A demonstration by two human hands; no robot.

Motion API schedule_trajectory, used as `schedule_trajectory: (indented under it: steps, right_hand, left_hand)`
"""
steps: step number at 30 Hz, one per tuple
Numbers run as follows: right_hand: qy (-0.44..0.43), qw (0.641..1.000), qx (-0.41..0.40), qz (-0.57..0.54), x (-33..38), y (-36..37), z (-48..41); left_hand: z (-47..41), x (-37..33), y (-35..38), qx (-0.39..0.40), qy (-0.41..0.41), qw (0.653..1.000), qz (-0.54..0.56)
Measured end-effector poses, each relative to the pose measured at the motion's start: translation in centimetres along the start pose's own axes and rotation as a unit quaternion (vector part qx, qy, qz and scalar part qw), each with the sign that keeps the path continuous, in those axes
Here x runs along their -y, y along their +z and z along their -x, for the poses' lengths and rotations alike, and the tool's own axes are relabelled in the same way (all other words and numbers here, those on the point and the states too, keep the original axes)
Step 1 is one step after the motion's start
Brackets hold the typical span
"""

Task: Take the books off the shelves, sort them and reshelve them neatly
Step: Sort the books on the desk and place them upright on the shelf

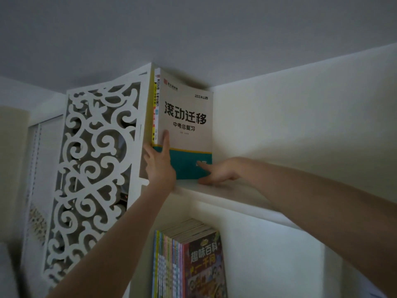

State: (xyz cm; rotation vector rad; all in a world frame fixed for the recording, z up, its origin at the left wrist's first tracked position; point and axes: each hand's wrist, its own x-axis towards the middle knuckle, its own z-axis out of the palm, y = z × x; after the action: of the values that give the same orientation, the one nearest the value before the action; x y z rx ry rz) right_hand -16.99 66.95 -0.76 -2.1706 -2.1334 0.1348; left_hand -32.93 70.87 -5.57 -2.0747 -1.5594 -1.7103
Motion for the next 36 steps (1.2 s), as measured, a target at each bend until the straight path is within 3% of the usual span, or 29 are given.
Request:
schedule_trajectory:
  steps: [7, 14, 19, 24, 33, 36]
  right_hand:
    - [0.031, 0.985, -0.037, -0.165, -1.4, -0.6, 1.3]
    - [0.029, 0.989, -0.036, -0.138, -1.0, -0.7, 1.8]
    - [0.024, 0.994, -0.043, -0.099, -0.8, -0.7, 3.1]
    - [0.018, 0.998, -0.057, -0.037, -1.4, -0.6, 3.6]
    - [-0.006, 0.998, -0.065, -0.011, -0.6, -0.6, 3.1]
    - [-0.028, 0.996, -0.085, -0.021, -0.5, -0.5, 2.8]
  left_hand:
    - [-0.7, 1.4, -1.3, 0.078, 0.052, 0.991, 0.091]
    - [-0.4, 2.3, -2.0, 0.131, 0.082, 0.986, 0.064]
    - [0.1, 1.7, -1.1, 0.045, 0.025, 0.997, 0.066]
    - [0.1, 1.8, -0.4, 0.011, 0.023, 0.999, 0.048]
    - [-0.7, 3.3, -2.4, 0.122, 0.075, 0.977, 0.155]
    - [-0.3, 3.1, -2.5, 0.112, 0.071, 0.979, 0.154]
